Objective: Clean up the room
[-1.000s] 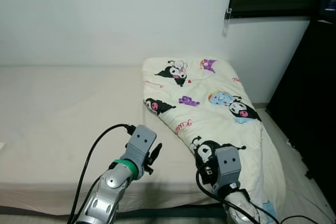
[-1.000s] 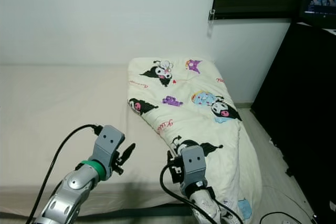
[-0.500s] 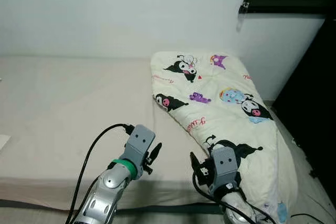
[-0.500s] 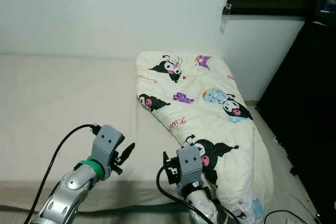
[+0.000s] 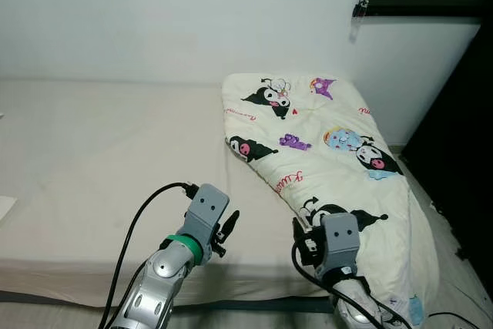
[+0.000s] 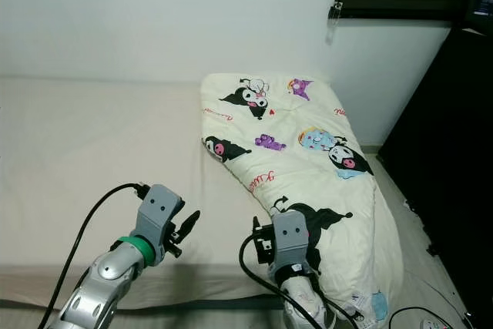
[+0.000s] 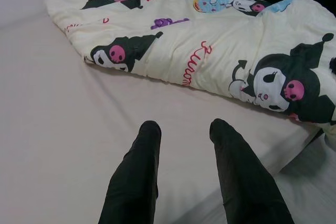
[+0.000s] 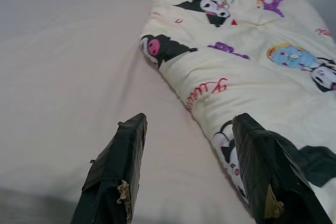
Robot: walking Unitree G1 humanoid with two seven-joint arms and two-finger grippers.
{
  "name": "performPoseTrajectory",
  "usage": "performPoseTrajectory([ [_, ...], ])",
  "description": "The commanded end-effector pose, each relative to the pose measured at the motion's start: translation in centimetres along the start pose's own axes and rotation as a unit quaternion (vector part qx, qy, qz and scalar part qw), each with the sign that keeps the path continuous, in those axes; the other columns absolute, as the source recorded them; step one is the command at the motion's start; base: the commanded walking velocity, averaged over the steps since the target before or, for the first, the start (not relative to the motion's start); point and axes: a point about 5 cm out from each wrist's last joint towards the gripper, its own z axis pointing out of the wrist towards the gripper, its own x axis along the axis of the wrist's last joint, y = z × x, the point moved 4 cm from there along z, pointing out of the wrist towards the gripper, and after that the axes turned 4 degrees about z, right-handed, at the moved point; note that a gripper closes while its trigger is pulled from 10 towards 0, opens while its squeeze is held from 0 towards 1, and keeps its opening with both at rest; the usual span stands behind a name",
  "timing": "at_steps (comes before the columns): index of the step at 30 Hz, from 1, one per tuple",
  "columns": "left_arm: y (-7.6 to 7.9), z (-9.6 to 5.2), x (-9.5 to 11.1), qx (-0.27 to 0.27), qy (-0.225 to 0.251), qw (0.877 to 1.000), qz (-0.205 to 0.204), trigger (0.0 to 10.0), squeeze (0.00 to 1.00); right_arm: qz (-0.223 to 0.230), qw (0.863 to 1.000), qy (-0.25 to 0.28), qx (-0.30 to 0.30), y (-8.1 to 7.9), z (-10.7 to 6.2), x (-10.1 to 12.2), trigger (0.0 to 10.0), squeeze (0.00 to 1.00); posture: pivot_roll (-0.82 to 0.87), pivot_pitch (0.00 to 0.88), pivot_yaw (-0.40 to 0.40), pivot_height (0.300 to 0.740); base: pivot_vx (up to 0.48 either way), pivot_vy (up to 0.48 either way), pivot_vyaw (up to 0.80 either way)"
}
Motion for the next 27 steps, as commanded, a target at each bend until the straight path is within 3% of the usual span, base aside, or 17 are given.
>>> performPoseTrajectory([
  [1, 0.02, -0.22, -0.45, 0.000, -0.004, 1.000, 0.000, 10.0, 0.00, 0.009, 1.000, -0.009, -0.009, 0.38, -0.13, -0.47, 10.0, 0.00, -0.16, 0.028, 0.073, 0.705, 0.000, 0.000, 0.00],
  [16, 0.02, -0.11, -0.45, -0.002, -0.004, 1.000, 0.002, 10.0, 0.00, 0.004, 1.000, -0.004, -0.017, 0.77, 0.09, -0.21, 10.0, 0.00, -0.16, 0.022, 0.074, 0.630, 0.000, 0.000, 0.00],
  [27, 0.01, -0.13, -0.42, -0.001, -0.004, 1.000, 0.001, 10.0, 0.00, 0.003, 1.000, -0.002, -0.020, 0.92, 0.15, -0.05, 10.0, 0.00, -0.16, 0.027, 0.074, 0.605, 0.000, 0.000, 0.00],
])
